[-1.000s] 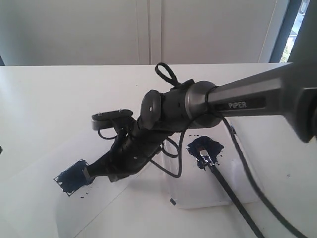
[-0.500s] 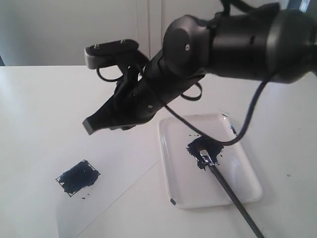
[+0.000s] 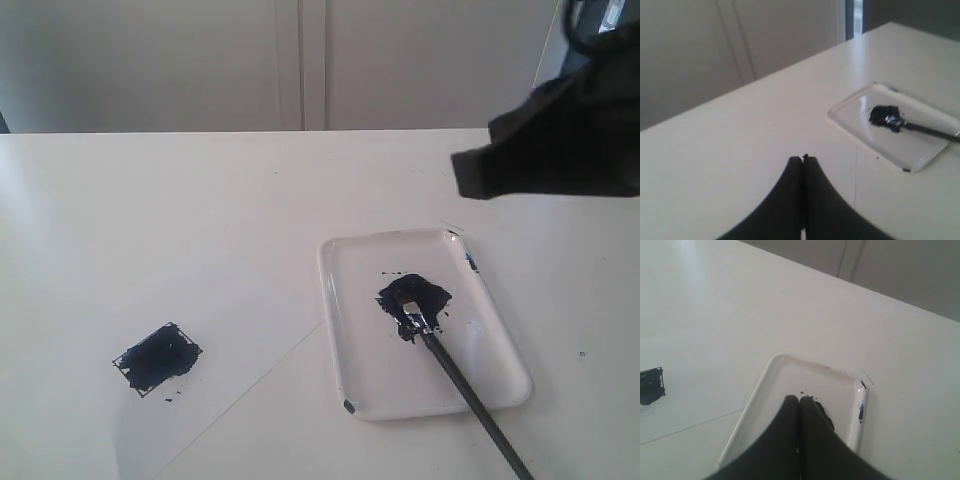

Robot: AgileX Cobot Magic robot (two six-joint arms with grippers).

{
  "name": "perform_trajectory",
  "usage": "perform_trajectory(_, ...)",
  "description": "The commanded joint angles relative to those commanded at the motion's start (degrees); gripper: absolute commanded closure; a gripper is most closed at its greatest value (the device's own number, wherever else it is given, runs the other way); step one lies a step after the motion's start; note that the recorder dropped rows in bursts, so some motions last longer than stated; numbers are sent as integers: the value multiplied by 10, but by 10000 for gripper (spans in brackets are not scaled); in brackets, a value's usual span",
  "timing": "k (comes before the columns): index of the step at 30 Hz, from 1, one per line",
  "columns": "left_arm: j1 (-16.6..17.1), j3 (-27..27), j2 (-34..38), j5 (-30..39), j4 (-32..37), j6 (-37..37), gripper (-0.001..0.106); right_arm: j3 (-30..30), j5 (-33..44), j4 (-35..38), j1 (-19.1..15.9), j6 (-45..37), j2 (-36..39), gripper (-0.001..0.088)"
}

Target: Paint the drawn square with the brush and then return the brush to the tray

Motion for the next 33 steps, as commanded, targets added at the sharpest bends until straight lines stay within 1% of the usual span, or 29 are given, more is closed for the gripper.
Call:
perform_trajectory(1, 0, 0, -18, 0, -16, 2, 1053, 22, -3, 1, 0, 2, -24, 868)
perform_trajectory(2, 0, 0, -18, -2, -18, 1, 1053, 35, -3, 2, 0, 10, -39, 868)
perform_trajectory(4, 3, -1, -18, 20, 18, 1, 1053, 70, -5, -1, 0, 31, -76, 868)
perform_trajectory(5, 8, 4, -18, 20, 30, 0, 1053, 87, -9, -6, 0, 42, -91, 868)
perform_trajectory(6, 17, 8, -18, 16, 64, -12, 1053, 106, -16, -18, 0, 58, -107, 868)
perform_trajectory(7, 26, 13, -18, 8, 84, -31, 1053, 126, -30, -29, 0, 75, -123, 868)
perform_trajectory(9, 54, 36, -18, -49, 114, -82, 1053, 165, -66, -64, 0, 120, -145, 868)
perform_trajectory(11, 87, 67, -18, -121, 111, -91, 1053, 208, -107, -142, 0, 200, -158, 868)
perform_trajectory(13, 112, 99, -18, -179, 108, -91, 1053, 238, -113, -221, 0, 280, -159, 868)
perform_trajectory(14, 123, 116, -18, -199, 108, -91, 1053, 249, -106, -250, 0, 324, -158, 868)
perform_trajectory(16, 133, 142, -18, -207, 110, -91, 1053, 262, -99, -258, 0, 380, -157, 868)
perform_trajectory(17, 133, 153, -18, -204, 110, -91, 1053, 265, -101, -257, 0, 392, -157, 868)
perform_trajectory(19, 133, 165, -18, -177, 112, -90, 1053, 266, -102, -255, 0, 402, -157, 868)
perform_trajectory(22, 133, 165, -18, -126, 111, -89, 1053, 266, -100, -245, 0, 402, -157, 868)
perform_trajectory(24, 121, 165, -18, -107, 113, -89, 1053, 266, -100, -244, 0, 402, -157, 868)
perform_trajectory(27, 104, 165, -18, -100, 114, -89, 1053, 266, -100, -244, 0, 402, -157, 868)
perform_trajectory(33, 102, 165, -18, -102, 114, -89, 1053, 266, -100, -244, 0, 402, -157, 868)
